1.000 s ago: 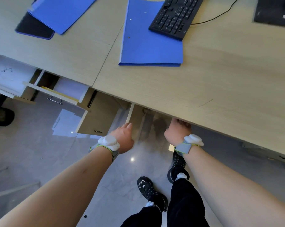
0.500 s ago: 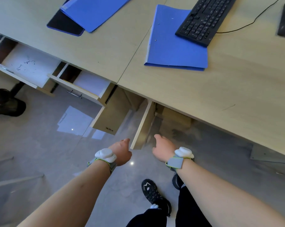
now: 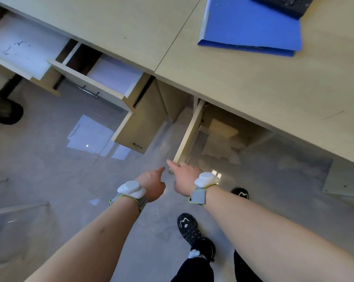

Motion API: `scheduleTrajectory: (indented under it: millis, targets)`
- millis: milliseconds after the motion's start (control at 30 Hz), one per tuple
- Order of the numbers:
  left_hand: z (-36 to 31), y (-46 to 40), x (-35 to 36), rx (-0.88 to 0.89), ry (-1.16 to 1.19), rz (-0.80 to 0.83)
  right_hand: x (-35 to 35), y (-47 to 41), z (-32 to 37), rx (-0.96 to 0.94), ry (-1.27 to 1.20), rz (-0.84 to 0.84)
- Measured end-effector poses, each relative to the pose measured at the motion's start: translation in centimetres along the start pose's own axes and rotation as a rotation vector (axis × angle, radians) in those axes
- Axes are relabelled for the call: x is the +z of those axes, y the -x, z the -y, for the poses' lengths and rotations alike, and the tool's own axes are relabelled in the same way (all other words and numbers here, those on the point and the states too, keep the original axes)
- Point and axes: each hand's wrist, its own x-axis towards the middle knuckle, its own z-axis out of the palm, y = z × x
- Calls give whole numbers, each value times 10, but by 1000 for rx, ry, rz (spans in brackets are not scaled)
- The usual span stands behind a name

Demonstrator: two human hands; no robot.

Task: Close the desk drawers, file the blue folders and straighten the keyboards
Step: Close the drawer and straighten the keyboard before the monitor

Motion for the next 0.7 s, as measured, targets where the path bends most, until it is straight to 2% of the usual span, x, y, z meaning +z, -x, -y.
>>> scheduleTrajectory:
  millis: [333, 700]
  targets:
    - [-34, -20, 14, 40, 78, -27, 3, 1, -26, -55, 58, -103]
    - [-124, -32, 29, 101, 47, 24, -9, 43, -102, -49, 5, -137]
